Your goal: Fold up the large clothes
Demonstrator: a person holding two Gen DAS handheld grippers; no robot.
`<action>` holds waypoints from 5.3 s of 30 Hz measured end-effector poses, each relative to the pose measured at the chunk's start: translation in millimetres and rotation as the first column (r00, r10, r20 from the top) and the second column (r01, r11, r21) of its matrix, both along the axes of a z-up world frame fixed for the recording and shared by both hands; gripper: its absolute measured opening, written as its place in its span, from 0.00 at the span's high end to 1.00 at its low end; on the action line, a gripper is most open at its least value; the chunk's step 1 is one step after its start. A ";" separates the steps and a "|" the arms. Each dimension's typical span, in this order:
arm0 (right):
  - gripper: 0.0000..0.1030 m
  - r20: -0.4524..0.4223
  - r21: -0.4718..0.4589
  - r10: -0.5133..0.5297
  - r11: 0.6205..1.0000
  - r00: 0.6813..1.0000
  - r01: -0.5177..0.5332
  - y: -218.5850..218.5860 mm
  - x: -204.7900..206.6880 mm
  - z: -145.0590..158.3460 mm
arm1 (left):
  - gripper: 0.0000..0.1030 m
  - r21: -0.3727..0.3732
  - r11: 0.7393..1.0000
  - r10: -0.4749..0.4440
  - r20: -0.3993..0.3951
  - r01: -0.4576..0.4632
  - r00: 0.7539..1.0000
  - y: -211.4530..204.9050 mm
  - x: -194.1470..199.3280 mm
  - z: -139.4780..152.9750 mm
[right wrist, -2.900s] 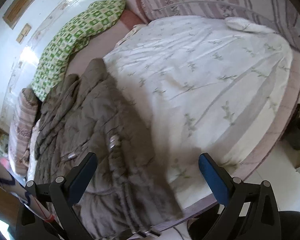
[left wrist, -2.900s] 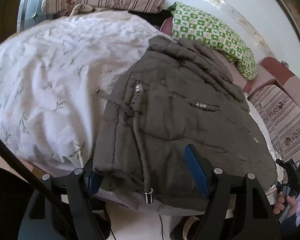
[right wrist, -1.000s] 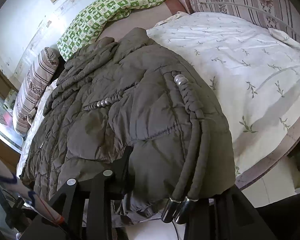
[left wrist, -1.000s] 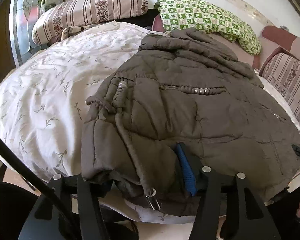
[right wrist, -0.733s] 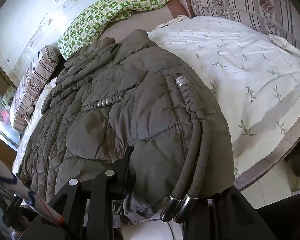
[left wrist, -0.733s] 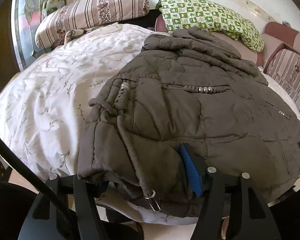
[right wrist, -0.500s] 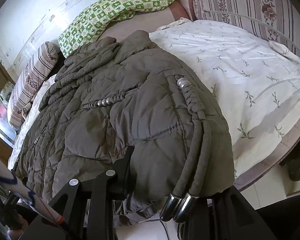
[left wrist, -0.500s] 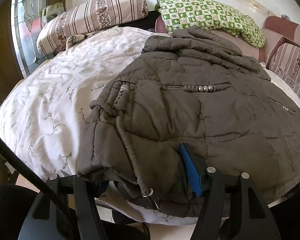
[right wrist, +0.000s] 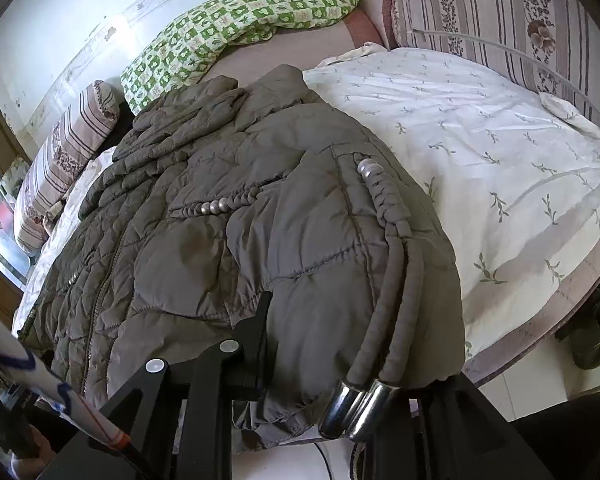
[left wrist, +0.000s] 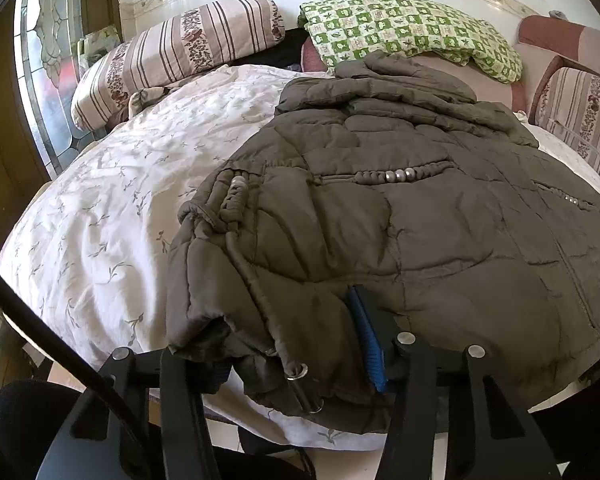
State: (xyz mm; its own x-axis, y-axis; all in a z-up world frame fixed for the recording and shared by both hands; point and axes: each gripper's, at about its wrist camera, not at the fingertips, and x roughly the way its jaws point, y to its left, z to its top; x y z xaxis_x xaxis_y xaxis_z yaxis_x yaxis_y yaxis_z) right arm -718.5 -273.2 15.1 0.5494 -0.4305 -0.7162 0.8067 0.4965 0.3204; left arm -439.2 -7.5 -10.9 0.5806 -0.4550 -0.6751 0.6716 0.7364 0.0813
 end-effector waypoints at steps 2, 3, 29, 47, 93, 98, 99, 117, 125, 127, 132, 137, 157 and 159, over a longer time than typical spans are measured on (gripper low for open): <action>0.74 0.001 0.001 -0.001 1.000 1.000 0.001 -0.1 0.0 0.0 | 0.51 0.002 1.000 -0.001 0.003 0.001 1.000 0.1 -0.3 -0.1; 0.74 0.001 0.000 -0.001 1.000 1.000 0.001 -0.3 -0.1 -0.1 | 0.51 0.002 1.000 0.000 0.001 0.000 1.000 -0.2 0.0 -0.1; 0.80 0.085 -0.048 0.015 0.999 0.996 -0.011 3.8 -11.5 23.3 | 0.76 0.000 0.999 -0.034 0.053 0.034 0.998 -2.4 -9.6 15.6; 0.82 0.139 -0.093 0.048 0.995 0.989 -0.036 11.7 -19.7 50.8 | 0.79 -0.055 0.998 -0.025 0.083 0.030 0.996 9.1 -17.2 45.0; 0.84 0.159 -0.253 0.088 0.967 0.983 -0.045 -184.4 142.3 230.9 | 0.64 -0.266 0.963 -0.041 0.024 0.046 0.999 -160.7 171.7 241.1; 0.84 0.101 -0.164 0.024 0.987 0.995 -0.008 -270.4 219.5 209.4 | 0.55 -0.293 0.955 0.065 0.089 -0.036 0.994 -198.2 232.5 263.9; 0.84 0.094 -0.148 0.010 0.989 0.996 0.004 -284.9 230.1 201.4 | 0.49 -0.300 0.953 0.079 0.084 -0.050 0.993 -198.8 244.3 266.1; 0.41 0.135 0.096 -0.039 0.995 0.990 0.026 -376.1 263.0 90.3 | 0.41 0.094 0.990 -0.097 -0.083 0.104 0.992 -351.9 262.1 51.3; 0.36 0.252 0.088 0.023 0.995 0.967 -0.047 -308.4 197.1 128.2 | 0.27 0.164 0.987 0.016 -0.085 -0.002 0.996 -361.5 273.2 53.0; 0.36 0.257 0.063 0.040 0.996 0.966 -0.058 -276.5 184.8 129.0 | 0.27 0.112 0.994 0.009 -0.087 0.000 0.996 -342.1 260.4 66.9; 0.36 0.166 -0.034 0.086 0.996 0.982 -0.081 -210.7 180.3 118.2 | 0.27 0.003 1.000 0.021 -0.034 -0.021 0.999 -270.3 204.1 94.6; 0.39 0.121 -0.111 0.152 0.984 0.981 -0.139 -166.4 199.5 128.2 | 0.27 -0.052 0.993 0.104 -0.035 -0.106 0.994 -221.2 168.3 91.4; 0.36 -0.176 -0.193 0.186 0.956 0.967 -0.219 -179.1 313.6 44.7 | 0.20 -0.006 0.994 0.110 0.018 -0.110 0.994 -261.0 201.4 41.3; 0.36 -0.187 -0.205 0.194 0.951 0.963 -0.232 -178.3 313.1 45.3 | 0.20 -0.002 0.994 0.112 0.038 -0.112 0.993 -262.4 199.6 40.4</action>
State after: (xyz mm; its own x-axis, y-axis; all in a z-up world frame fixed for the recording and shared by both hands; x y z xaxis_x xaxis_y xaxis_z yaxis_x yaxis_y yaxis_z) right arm -405.4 -451.5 60.4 0.5296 -0.4748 -0.7029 0.7061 0.7059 0.0552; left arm -239.6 -269.9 29.5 0.6535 -0.3856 -0.6513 0.5812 0.8069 0.1055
